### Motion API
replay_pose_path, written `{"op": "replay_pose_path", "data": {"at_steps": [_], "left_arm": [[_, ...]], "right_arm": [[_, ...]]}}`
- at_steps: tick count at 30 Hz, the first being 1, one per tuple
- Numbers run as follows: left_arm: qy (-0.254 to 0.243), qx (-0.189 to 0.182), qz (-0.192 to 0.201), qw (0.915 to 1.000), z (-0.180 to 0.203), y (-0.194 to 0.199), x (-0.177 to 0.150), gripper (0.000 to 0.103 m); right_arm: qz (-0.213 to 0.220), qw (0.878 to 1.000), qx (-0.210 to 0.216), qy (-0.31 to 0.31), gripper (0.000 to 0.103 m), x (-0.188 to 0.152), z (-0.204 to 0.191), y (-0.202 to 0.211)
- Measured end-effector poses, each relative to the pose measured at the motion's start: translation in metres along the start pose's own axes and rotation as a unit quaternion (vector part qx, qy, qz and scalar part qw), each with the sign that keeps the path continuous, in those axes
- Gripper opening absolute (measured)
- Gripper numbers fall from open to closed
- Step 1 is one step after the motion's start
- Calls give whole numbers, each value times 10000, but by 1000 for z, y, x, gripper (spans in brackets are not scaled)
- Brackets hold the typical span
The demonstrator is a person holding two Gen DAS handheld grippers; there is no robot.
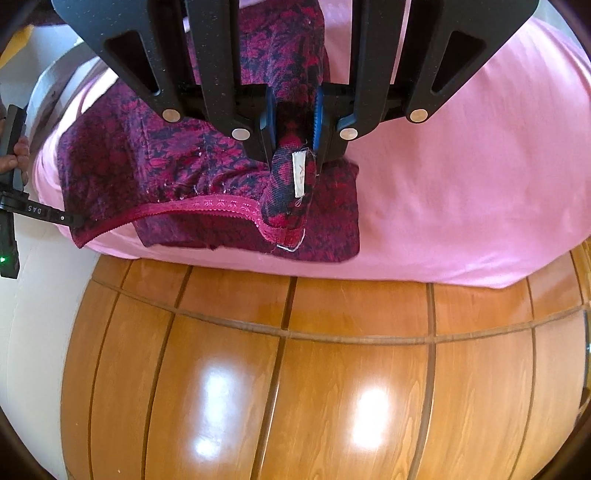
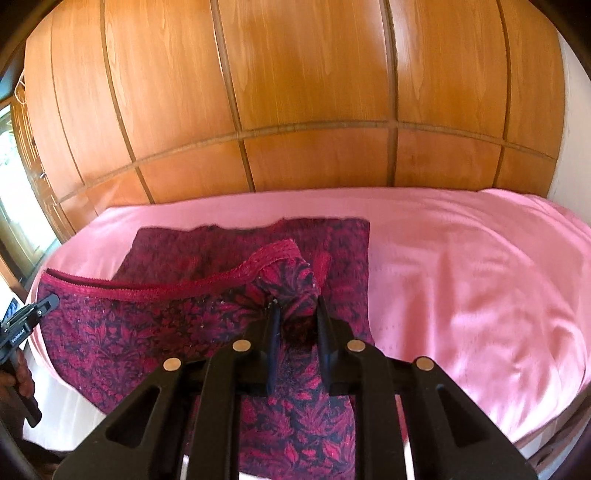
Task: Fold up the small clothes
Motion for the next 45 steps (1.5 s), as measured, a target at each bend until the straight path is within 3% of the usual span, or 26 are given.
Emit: {"op": "replay_pose_path", "data": {"at_steps": [10,20,24,33,37,38,41,45], "left_arm": [[-104,248,145,9995,-10,-72,59,13],[-202,744,-137,9969,-20,-174,95,13],[-86,877,-371,9954,-28,-207,92,13],[302,1059,-1397,9841,-54,-272,48,16],[549,968,-1513,9822,-61,-270,50,29],[668,961,-1451,9825,-65,-261,52,37],[1047,778,-1239,9837,-71,-232,53,42],[1345,349,-1084,9843,-74,-180,29,50]], "right_arm": [[212,9996,-145,-80,16,58,12,-65],[165,9978,-620,-175,16,103,26,-145],[-43,9961,-856,-198,16,101,36,-176],[-994,9873,-1130,-507,16,61,68,-244],[-1197,9851,-1107,-539,21,62,70,-247],[-1206,9855,-1072,-533,26,65,69,-247],[-1046,9882,-936,-605,51,71,68,-230],[-840,9915,-565,-814,57,60,70,-194]]}}
Point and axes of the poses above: each gripper's, at about its wrist camera, not at the fingertips, and y roughly against the way its jaws point, z to its right, x to its top, the point moved 5 cm from there along -y, roughly the way its jaws point, and after that the axes turned 6 degrees about z, right-handed, at the moved point
